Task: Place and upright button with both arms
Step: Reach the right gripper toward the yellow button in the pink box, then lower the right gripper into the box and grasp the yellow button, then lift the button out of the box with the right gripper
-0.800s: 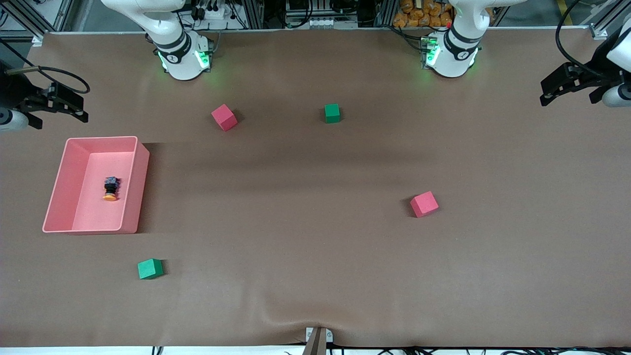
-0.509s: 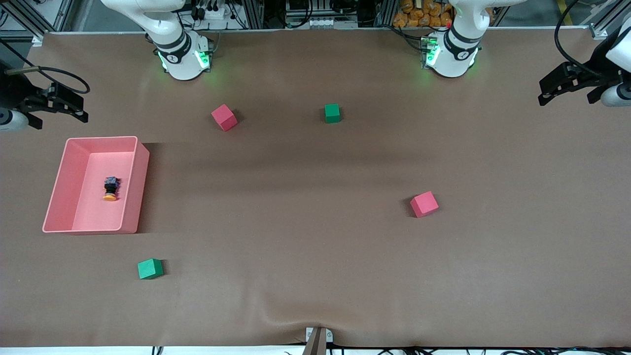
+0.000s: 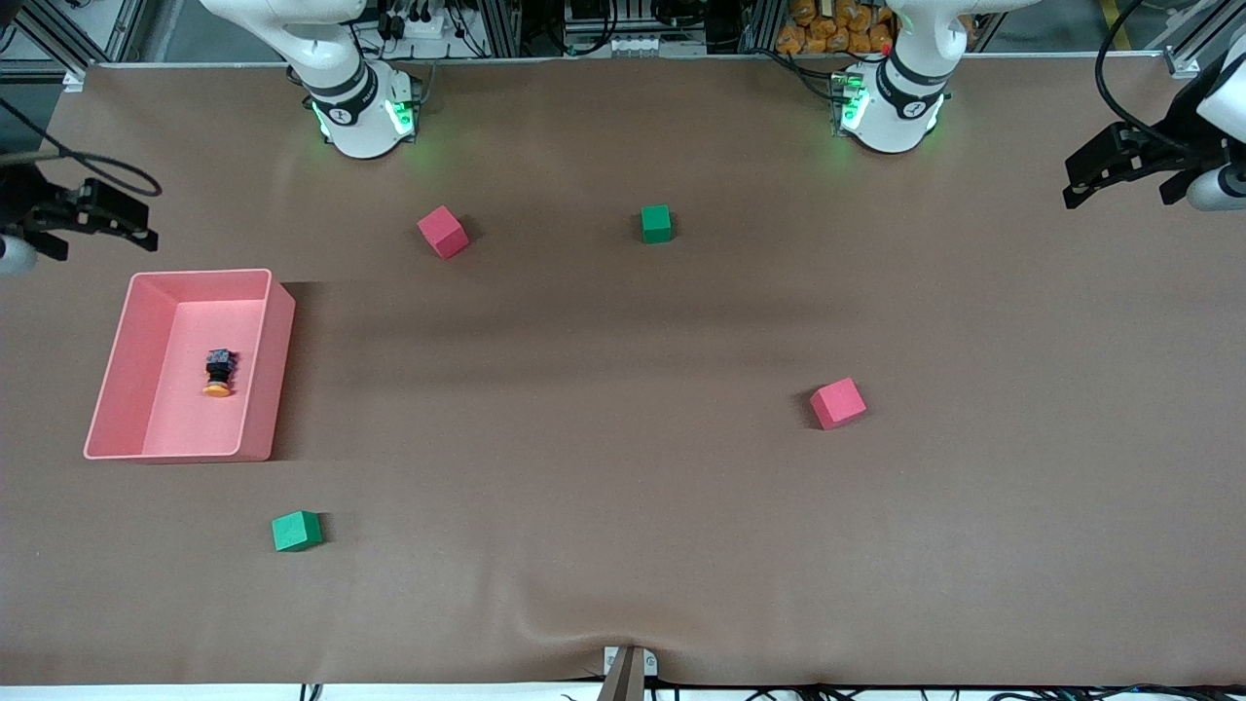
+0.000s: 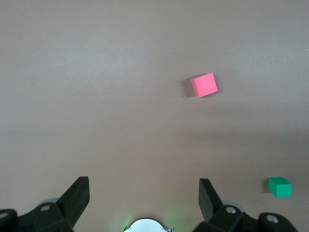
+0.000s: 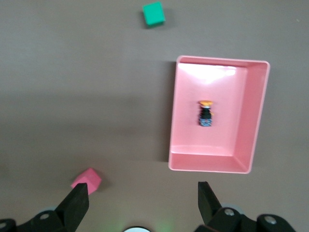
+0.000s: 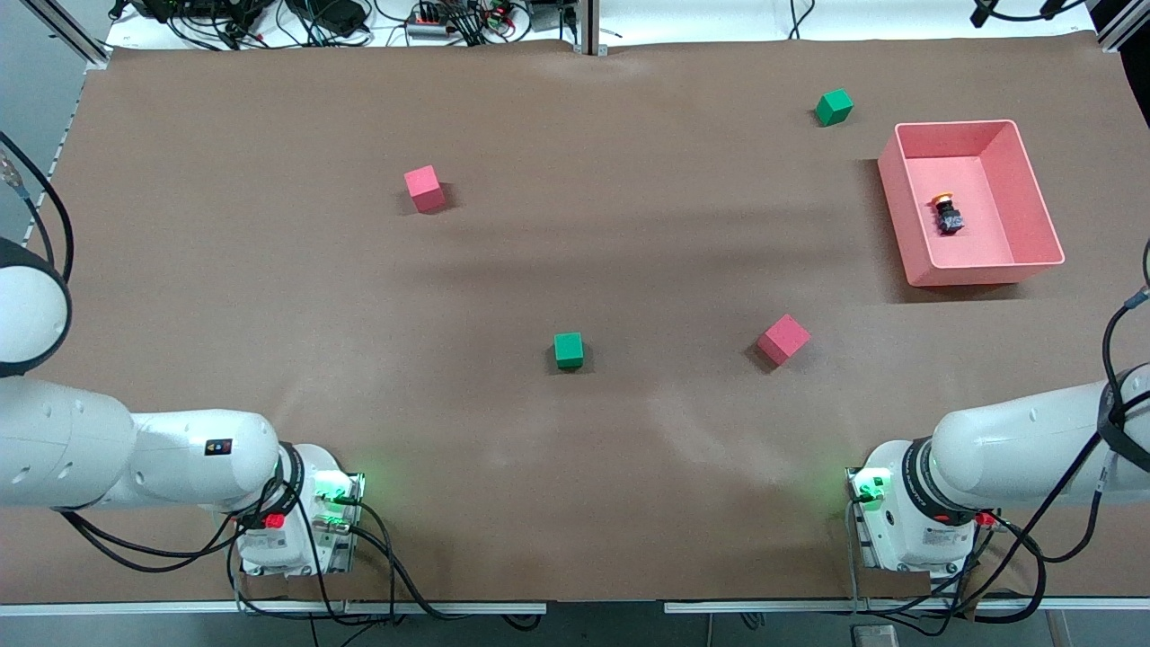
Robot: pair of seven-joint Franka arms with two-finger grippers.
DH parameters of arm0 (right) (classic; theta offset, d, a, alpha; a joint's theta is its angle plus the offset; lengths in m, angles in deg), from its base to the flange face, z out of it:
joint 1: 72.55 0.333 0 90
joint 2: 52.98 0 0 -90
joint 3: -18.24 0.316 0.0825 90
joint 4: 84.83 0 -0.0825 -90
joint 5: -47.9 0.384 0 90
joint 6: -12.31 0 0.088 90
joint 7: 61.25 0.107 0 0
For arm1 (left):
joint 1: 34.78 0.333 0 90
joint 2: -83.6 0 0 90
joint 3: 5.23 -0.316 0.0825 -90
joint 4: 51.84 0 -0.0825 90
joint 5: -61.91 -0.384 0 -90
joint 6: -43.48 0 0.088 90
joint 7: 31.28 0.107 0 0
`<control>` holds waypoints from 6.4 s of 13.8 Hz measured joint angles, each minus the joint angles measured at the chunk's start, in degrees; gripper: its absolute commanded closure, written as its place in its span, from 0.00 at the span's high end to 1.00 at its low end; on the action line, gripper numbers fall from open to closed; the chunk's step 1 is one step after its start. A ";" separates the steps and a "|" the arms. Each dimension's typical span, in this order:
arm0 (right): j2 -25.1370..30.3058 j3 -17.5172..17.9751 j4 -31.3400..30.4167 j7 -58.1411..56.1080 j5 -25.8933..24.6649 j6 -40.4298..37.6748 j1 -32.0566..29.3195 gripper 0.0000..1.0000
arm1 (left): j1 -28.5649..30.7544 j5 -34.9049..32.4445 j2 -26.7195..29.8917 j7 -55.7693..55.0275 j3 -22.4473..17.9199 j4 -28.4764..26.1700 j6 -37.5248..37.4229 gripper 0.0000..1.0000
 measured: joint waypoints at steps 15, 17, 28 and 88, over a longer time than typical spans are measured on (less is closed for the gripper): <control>-11.59 -0.35 -24.01 -5.26 -3.56 34.84 -13.49 1.00 | -0.38 0.00 -0.34 0.00 0.19 -0.02 -0.23 1.00; -13.06 -0.33 -26.48 -5.67 -3.15 37.17 -13.79 1.00 | -0.37 0.00 -0.39 0.00 0.19 -0.03 -0.24 1.00; -21.90 0.38 -29.38 -15.30 3.13 50.15 -17.68 1.00 | -0.18 0.00 -0.49 0.00 0.10 -0.06 -0.40 1.00; -51.45 1.36 13.61 43.89 12.51 49.11 48.01 1.00 | -1.28 0.00 -2.79 0.04 1.92 -0.07 -0.29 1.00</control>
